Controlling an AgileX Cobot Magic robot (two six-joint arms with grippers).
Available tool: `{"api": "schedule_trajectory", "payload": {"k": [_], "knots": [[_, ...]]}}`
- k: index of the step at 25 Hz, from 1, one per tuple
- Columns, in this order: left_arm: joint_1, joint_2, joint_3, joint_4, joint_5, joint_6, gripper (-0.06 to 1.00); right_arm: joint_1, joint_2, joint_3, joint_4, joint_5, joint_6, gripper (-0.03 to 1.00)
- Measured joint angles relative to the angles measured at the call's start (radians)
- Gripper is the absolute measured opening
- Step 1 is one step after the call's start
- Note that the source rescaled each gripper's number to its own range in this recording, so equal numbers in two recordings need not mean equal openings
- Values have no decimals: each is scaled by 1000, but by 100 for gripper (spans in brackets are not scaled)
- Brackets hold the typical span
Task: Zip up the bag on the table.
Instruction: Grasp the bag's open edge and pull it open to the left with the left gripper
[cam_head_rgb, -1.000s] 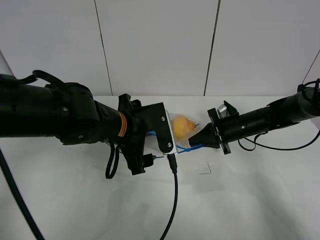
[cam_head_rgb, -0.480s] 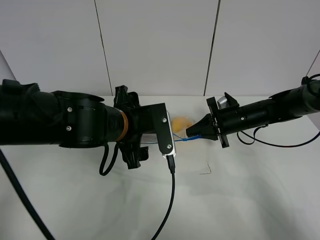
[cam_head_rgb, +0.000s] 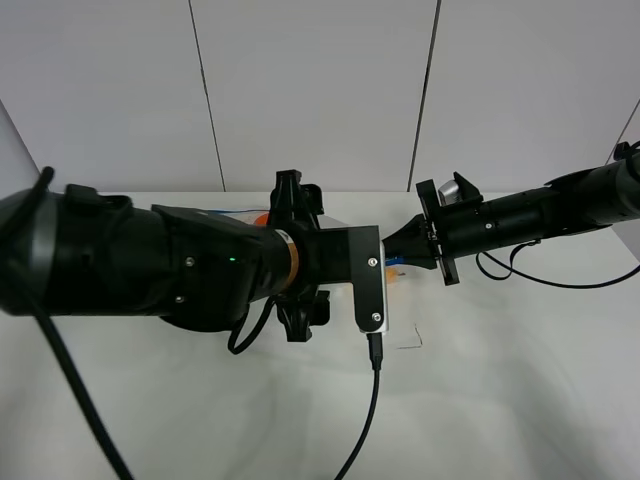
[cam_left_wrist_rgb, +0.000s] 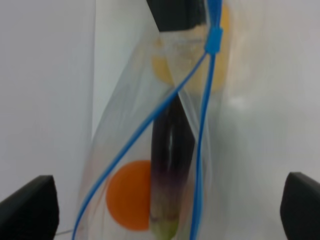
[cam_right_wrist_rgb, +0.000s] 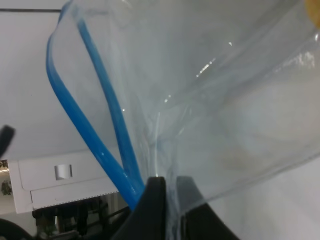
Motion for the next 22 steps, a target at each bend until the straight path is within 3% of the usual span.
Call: {"api": "schedule_trajectory", "payload": {"k": [8,12,17,22], "knots": [[-39,129,-121,5,0,-3,85,0,0,0,13,0,0,0],[-39,134,-133,14,4,-4,82,0,0,0,12,0,0,0],[-39,134,-135,55,7,-5,68,0,0,0,12,0,0,0],[-38,138,-136,65,-1,-5,65,0,0,0,12,0,0,0]]}}
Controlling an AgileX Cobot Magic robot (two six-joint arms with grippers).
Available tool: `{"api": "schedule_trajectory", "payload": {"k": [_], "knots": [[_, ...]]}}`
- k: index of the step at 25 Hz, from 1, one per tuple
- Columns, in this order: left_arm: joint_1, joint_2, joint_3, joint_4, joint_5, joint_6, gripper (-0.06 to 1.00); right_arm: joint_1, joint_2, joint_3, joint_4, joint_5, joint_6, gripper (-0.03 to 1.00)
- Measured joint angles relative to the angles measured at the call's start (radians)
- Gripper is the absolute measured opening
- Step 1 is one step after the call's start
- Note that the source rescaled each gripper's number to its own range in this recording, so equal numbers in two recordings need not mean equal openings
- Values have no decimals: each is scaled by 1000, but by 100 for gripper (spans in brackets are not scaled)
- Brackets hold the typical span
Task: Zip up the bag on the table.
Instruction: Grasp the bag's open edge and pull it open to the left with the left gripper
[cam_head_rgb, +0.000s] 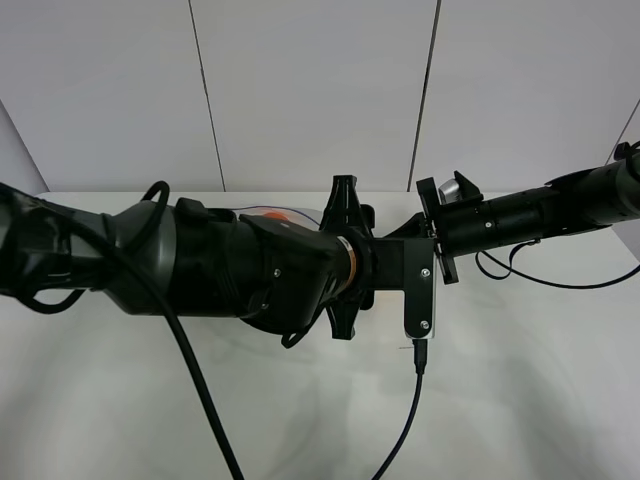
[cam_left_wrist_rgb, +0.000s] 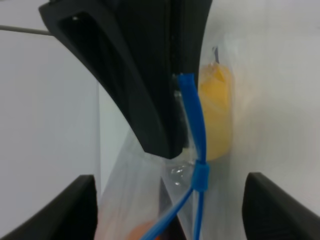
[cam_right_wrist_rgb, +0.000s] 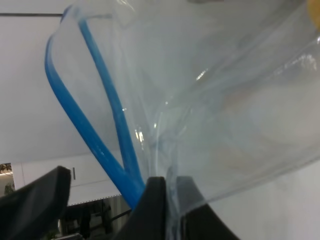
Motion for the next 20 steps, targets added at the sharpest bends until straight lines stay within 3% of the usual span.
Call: {"api": "schedule_trajectory", "payload": {"k": [7,13,20], "knots": [[8,37,-7,7,18,-1,64,0,0,0,-1,0,0,0],[9,38,-11,16,12,-9,52,0,0,0,-1,0,0,0],[6,38,-11,17,1,-26,50,0,0,0,-1,0,-4,0]]}}
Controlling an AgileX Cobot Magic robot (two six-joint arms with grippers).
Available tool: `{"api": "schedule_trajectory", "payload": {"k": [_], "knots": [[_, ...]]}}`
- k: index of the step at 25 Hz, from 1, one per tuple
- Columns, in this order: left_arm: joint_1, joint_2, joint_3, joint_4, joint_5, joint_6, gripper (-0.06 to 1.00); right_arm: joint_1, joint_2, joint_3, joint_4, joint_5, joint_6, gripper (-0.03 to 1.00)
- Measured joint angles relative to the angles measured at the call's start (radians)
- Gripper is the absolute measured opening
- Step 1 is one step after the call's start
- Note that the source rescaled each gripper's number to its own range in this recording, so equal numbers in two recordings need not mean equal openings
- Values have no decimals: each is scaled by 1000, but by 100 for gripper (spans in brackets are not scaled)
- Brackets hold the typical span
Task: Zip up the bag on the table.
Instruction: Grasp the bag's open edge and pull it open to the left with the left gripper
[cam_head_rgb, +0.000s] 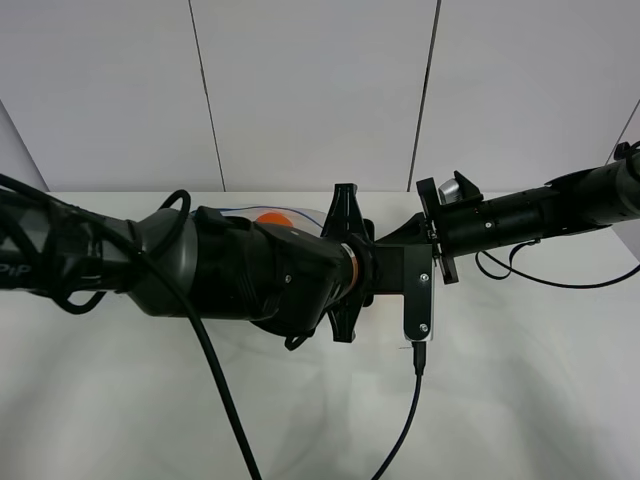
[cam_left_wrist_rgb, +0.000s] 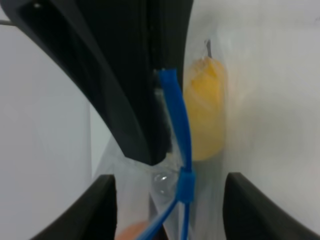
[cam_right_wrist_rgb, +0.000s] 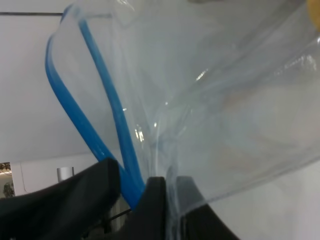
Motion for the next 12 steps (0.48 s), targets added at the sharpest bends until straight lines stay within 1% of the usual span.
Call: {"api": "schedule_trajectory", "payload": {"k": [12], "knots": [[-3,0,0,1,-3,-14,48,0,0,0,0,0,-4,0]]}}
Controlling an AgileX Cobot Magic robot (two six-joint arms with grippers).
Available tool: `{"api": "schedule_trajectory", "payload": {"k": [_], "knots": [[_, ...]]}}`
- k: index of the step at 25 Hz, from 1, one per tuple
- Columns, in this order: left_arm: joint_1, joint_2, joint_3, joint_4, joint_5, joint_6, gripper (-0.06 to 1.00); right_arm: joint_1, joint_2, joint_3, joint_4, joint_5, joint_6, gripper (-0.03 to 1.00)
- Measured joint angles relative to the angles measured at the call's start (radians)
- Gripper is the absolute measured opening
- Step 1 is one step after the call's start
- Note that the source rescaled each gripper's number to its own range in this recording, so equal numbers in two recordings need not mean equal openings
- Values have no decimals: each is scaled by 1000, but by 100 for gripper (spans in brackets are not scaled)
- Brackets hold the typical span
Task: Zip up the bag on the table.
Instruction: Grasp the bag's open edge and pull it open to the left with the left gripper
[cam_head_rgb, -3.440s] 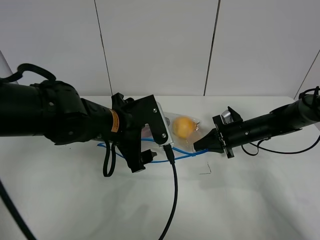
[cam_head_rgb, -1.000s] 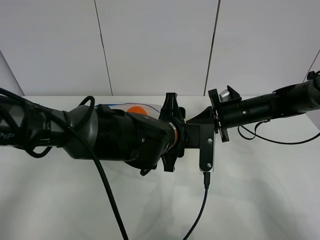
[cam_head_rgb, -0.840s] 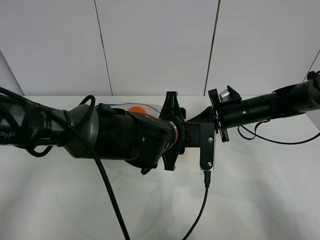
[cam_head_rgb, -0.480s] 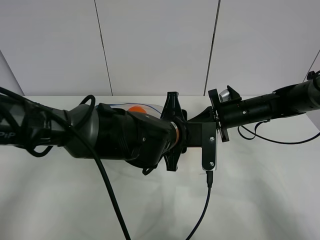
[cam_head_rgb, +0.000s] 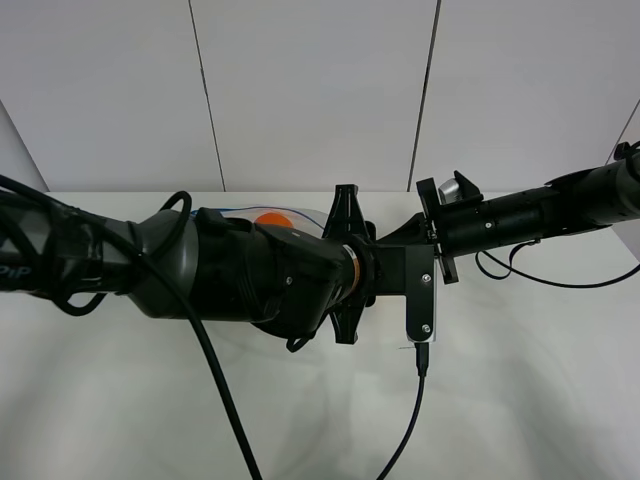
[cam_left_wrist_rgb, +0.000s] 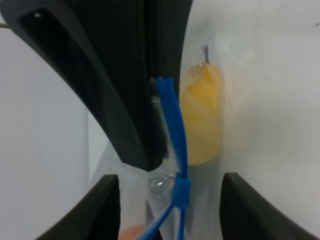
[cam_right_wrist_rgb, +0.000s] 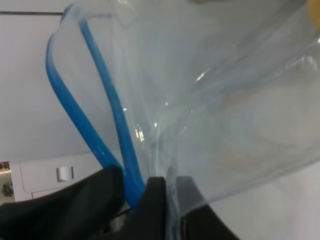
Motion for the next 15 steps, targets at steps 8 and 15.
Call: {"api": "schedule_trajectory", "payload": {"k": [8,15], "knots": [[0,0,0,2,0,-1,32,0,0,0,0,0,-1,0],[0,0,0,2,0,-2,21,0,0,0,0,0,-1,0]]}}
